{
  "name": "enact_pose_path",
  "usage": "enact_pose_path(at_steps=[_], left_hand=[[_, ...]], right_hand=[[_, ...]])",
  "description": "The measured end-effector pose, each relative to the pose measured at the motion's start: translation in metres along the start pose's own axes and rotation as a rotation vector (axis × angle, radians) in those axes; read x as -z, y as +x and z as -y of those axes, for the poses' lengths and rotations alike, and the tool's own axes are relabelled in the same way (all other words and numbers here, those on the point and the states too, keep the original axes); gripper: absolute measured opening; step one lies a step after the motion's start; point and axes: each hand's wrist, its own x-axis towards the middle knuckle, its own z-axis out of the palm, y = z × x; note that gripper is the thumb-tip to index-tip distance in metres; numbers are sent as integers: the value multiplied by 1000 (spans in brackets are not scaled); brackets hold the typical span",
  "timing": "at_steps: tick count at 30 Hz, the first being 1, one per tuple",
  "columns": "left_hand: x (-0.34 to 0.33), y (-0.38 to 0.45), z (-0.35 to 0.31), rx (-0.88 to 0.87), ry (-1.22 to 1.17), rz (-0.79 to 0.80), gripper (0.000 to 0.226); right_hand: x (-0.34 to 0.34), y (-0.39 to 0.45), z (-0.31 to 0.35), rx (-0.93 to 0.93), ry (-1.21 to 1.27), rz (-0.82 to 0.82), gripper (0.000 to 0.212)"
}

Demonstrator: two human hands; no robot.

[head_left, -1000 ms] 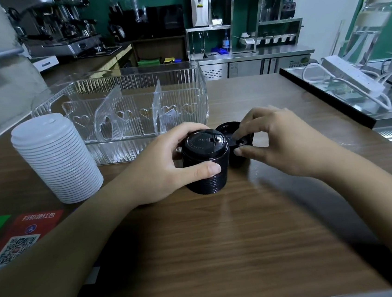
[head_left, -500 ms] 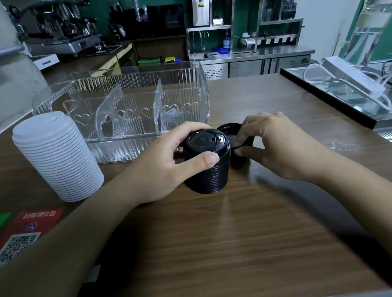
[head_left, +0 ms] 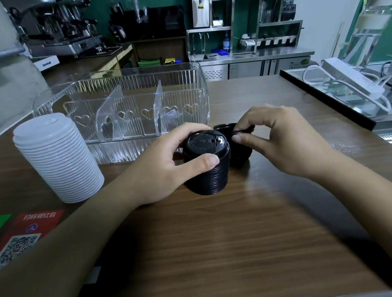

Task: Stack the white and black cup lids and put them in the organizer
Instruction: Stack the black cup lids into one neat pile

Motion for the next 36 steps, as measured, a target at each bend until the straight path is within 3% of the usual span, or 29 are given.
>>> enact_pose_path(at_steps=[4, 9, 20, 28, 32, 36], left_hand=[[-1, -2, -1, 10, -10, -35, 73], [-1, -2, -9, -64, -93, -122, 81], [-6, -2, -19, -287, -29, -268, 95], [-9, 2, -17, -332, -74, -395, 83], [-6, 3, -17, -308, -102, -436, 77], [-3, 3, -18, -289, -111, -438, 72]], right_hand=[[6, 1, 7, -82, 121, -136, 14], [13, 3, 24, -122, 530, -246, 21], [1, 2, 42, -189, 1048, -114, 31], [0, 2, 43, -194, 1068, -124, 22], [6, -1, 47, -82, 789, -157, 35], [3, -6, 47, 70, 455, -87, 75]])
